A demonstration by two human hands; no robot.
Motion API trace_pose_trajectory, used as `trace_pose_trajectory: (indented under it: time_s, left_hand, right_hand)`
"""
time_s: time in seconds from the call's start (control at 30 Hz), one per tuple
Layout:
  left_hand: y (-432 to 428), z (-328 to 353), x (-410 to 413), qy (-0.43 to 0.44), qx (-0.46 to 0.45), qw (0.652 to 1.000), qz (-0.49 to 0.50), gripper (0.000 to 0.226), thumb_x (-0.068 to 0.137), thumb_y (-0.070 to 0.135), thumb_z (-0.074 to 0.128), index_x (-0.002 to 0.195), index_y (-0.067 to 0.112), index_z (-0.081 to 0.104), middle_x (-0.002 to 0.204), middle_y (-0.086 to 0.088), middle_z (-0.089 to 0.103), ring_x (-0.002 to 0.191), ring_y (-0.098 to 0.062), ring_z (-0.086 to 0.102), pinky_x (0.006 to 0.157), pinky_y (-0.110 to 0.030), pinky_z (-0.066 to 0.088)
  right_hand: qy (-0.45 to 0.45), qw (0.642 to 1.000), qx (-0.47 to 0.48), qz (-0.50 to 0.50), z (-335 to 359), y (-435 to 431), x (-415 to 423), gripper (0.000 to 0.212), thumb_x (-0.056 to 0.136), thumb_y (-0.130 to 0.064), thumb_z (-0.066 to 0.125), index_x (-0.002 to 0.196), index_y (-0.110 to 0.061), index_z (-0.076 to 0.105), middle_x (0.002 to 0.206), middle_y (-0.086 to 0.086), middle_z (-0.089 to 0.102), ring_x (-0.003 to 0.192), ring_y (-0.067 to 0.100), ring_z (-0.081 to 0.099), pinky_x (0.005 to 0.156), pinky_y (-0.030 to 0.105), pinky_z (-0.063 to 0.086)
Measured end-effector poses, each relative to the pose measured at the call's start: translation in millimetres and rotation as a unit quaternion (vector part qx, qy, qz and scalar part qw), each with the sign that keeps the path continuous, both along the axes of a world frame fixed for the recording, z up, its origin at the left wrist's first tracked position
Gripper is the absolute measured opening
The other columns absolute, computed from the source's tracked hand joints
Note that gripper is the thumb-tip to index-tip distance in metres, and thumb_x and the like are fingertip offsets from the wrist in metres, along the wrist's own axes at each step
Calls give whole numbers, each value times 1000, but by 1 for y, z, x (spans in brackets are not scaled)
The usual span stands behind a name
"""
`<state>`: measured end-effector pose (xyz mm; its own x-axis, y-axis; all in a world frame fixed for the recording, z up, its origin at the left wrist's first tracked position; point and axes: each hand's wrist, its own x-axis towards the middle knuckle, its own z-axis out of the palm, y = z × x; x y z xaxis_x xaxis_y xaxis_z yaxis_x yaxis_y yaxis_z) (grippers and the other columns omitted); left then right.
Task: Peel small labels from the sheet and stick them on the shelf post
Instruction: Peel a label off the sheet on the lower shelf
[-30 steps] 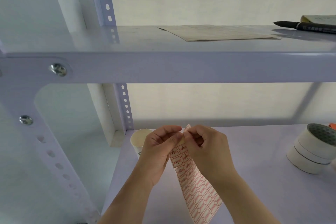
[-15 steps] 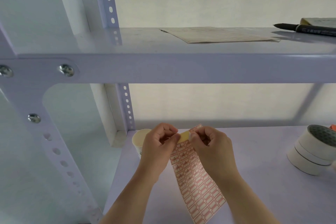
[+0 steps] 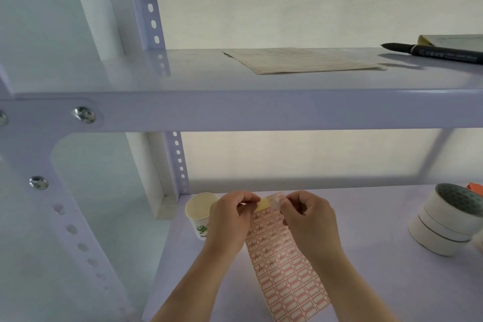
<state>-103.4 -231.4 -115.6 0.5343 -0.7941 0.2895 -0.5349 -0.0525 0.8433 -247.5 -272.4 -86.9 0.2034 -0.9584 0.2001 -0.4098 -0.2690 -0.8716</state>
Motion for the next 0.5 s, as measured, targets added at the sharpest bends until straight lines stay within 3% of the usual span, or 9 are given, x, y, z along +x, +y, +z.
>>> trace_pose_trajectory:
  time_s: [0.07, 0.13, 0.37, 0.5]
  left_hand:
    - [-1, -2, -1, -32, 9, 999, 3, 16, 91, 11, 68, 92, 23, 78, 87, 13, 76, 82, -3, 71, 74, -18, 58]
    - [-2, -3, 0, -52, 19, 998, 0, 16, 91, 11, 68, 93, 22, 79, 89, 10, 77, 83, -4, 71, 77, -20, 58]
    - [1, -6, 4, -174, 78, 981, -45, 17, 94, 13, 65, 100, 21, 78, 101, 7, 77, 90, -7, 69, 81, -12, 47]
    - [1, -14, 2, -191, 79, 978, -39, 17, 95, 15, 63, 103, 22, 76, 105, 7, 74, 93, -9, 68, 86, -21, 54]
  right_hand:
    - [-2, 1000, 11, -7, -1, -2, -1, 20, 88, -28, 67, 68, -26, 69, 61, -3, 71, 63, 17, 69, 60, 35, 59]
    - [-1, 1000, 20, -8, -2, -3, -1, 19, 87, -28, 68, 68, -26, 70, 63, -3, 72, 64, 18, 70, 63, 40, 61]
    - [-27, 998, 48, -6, -1, -2, -2, 20, 83, -31, 72, 65, -21, 70, 63, 4, 72, 66, 26, 70, 68, 44, 61]
    - [-20, 999, 41, -7, 0, -2, -1, 20, 84, -27, 69, 64, -22, 69, 61, 3, 71, 64, 26, 70, 66, 43, 60]
